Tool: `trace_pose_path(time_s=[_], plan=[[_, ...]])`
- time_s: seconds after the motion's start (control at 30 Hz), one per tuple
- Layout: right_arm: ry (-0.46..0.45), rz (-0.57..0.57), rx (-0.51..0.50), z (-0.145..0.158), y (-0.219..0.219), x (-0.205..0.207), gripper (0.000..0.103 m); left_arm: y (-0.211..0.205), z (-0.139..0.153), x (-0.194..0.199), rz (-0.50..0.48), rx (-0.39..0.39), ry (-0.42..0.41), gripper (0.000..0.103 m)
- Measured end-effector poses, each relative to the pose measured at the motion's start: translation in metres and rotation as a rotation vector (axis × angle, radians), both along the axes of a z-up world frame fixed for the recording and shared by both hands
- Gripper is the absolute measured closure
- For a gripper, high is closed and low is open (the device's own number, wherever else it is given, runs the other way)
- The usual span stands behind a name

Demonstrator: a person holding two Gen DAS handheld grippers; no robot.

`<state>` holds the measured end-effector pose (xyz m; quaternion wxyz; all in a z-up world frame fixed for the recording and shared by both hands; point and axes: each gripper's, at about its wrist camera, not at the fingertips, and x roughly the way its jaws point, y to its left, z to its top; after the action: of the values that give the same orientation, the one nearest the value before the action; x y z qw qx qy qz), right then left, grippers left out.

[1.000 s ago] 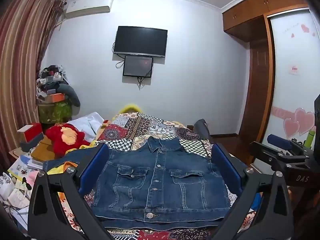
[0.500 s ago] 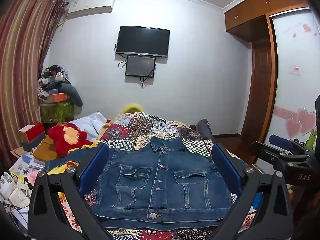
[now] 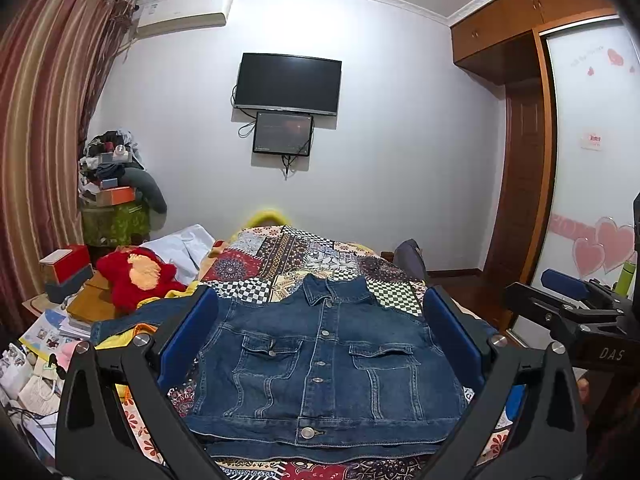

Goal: Fold large clothes

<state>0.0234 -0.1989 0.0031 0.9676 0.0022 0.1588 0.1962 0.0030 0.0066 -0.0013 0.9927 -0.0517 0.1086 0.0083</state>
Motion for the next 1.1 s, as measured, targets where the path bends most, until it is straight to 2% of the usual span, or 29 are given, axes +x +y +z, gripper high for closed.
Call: trace_pose_path(time_s=[1.1], plan=[[0.012,0.008,0.004,-0.0022,0.0019,0.0007,0.000,-0.0008,-0.0005,0.0012,0.000,0.003,0.005,0.000]])
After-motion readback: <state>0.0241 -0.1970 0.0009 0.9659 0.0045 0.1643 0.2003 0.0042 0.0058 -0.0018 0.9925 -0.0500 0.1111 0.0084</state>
